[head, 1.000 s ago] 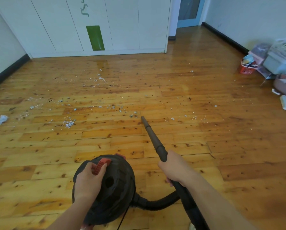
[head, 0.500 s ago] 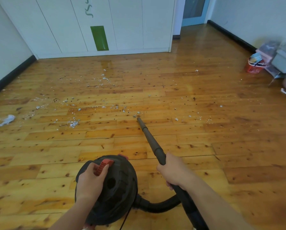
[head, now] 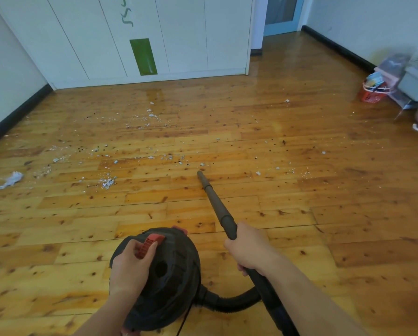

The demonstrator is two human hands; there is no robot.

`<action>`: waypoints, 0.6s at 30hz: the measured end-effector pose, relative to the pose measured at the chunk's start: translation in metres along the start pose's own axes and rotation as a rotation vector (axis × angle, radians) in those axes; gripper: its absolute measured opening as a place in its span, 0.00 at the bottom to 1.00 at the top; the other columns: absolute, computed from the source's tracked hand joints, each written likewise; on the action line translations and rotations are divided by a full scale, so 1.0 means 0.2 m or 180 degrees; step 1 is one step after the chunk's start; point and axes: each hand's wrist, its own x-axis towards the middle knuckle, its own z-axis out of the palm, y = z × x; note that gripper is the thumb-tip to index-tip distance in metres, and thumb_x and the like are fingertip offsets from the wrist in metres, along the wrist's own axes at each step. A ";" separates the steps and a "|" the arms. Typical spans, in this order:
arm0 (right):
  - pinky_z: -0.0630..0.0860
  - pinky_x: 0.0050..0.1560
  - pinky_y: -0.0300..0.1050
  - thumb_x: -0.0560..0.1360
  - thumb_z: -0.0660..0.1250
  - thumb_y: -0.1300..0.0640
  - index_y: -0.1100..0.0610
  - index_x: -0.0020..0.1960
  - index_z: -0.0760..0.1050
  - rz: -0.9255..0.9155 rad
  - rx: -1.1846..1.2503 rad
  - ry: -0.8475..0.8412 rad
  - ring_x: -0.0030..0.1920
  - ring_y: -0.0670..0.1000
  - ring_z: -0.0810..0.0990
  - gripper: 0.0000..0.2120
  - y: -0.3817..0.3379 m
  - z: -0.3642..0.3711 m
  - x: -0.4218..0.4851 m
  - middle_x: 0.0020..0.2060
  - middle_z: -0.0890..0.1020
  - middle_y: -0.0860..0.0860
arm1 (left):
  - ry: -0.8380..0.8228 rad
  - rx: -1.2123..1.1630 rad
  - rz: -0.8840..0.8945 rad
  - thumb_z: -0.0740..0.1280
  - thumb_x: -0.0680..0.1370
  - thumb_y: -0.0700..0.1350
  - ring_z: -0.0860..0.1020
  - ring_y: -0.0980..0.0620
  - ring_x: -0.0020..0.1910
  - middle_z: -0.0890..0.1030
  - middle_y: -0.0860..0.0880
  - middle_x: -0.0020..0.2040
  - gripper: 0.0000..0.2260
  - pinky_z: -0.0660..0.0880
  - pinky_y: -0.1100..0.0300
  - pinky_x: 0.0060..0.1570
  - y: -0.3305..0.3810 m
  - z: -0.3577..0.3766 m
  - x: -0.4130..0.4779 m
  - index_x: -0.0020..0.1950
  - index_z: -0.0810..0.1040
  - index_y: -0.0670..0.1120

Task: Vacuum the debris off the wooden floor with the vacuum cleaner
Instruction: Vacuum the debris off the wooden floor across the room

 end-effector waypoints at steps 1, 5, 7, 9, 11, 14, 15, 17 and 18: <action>0.75 0.26 0.39 0.85 0.61 0.54 0.58 0.77 0.59 -0.0002 0.0006 0.0007 0.26 0.48 0.78 0.23 0.00 0.00 0.00 0.37 0.82 0.55 | 0.0000 0.0000 -0.0015 0.69 0.78 0.59 0.81 0.51 0.38 0.82 0.50 0.39 0.13 0.77 0.56 0.36 0.00 0.00 0.00 0.44 0.76 0.50; 0.76 0.26 0.40 0.84 0.61 0.55 0.59 0.72 0.63 -0.0001 -0.0025 0.0070 0.26 0.49 0.78 0.19 0.00 -0.01 0.03 0.39 0.82 0.55 | 0.0018 -0.0015 0.0004 0.70 0.78 0.59 0.81 0.52 0.38 0.82 0.50 0.39 0.13 0.77 0.56 0.36 0.00 0.00 0.00 0.44 0.77 0.50; 0.77 0.25 0.41 0.84 0.61 0.55 0.59 0.69 0.65 0.0030 -0.0028 0.0155 0.25 0.49 0.78 0.16 0.01 -0.01 0.05 0.41 0.82 0.55 | 0.0031 -0.0013 0.0011 0.70 0.78 0.59 0.81 0.52 0.38 0.82 0.50 0.39 0.13 0.77 0.56 0.36 0.01 0.00 0.00 0.44 0.76 0.50; 0.77 0.26 0.42 0.84 0.61 0.54 0.59 0.67 0.66 0.0068 -0.0065 0.0263 0.24 0.49 0.78 0.14 0.01 -0.01 0.06 0.39 0.82 0.56 | 0.0033 -0.0012 0.0008 0.70 0.78 0.59 0.81 0.52 0.38 0.82 0.50 0.39 0.13 0.77 0.56 0.36 0.01 0.00 0.00 0.44 0.76 0.50; 0.81 0.28 0.44 0.84 0.62 0.54 0.58 0.65 0.67 0.0111 -0.0085 0.0354 0.25 0.50 0.79 0.12 0.02 0.00 0.08 0.39 0.82 0.56 | 0.0038 -0.0014 0.0001 0.70 0.78 0.59 0.81 0.52 0.38 0.82 0.51 0.39 0.13 0.78 0.56 0.37 0.01 0.00 0.00 0.45 0.76 0.50; 0.82 0.31 0.48 0.84 0.62 0.53 0.58 0.62 0.67 0.0159 -0.0072 0.0405 0.25 0.51 0.79 0.11 0.02 0.00 0.10 0.38 0.82 0.56 | 0.0049 -0.0021 -0.0007 0.70 0.78 0.59 0.81 0.53 0.39 0.82 0.51 0.40 0.13 0.78 0.55 0.38 0.01 0.00 -0.01 0.44 0.77 0.50; 0.83 0.32 0.48 0.84 0.62 0.53 0.59 0.62 0.67 0.0174 -0.0056 0.0400 0.25 0.52 0.79 0.11 0.02 -0.01 0.11 0.37 0.82 0.56 | 0.0056 -0.0020 -0.0002 0.70 0.77 0.59 0.81 0.53 0.39 0.82 0.51 0.39 0.13 0.78 0.55 0.38 0.01 0.00 -0.01 0.44 0.77 0.50; 0.81 0.28 0.47 0.84 0.62 0.54 0.60 0.63 0.67 0.0187 -0.0013 0.0391 0.24 0.51 0.78 0.12 0.02 -0.01 0.12 0.37 0.82 0.56 | 0.0057 -0.0021 -0.0001 0.70 0.77 0.59 0.81 0.53 0.38 0.82 0.51 0.39 0.13 0.80 0.53 0.39 0.01 0.00 0.00 0.44 0.76 0.51; 0.79 0.26 0.45 0.84 0.62 0.54 0.60 0.64 0.67 0.0188 0.0009 0.0393 0.23 0.51 0.78 0.13 0.02 0.00 0.12 0.36 0.82 0.56 | 0.0049 -0.0014 -0.0001 0.70 0.77 0.60 0.81 0.53 0.38 0.82 0.51 0.39 0.13 0.80 0.53 0.39 0.00 0.00 0.00 0.44 0.76 0.51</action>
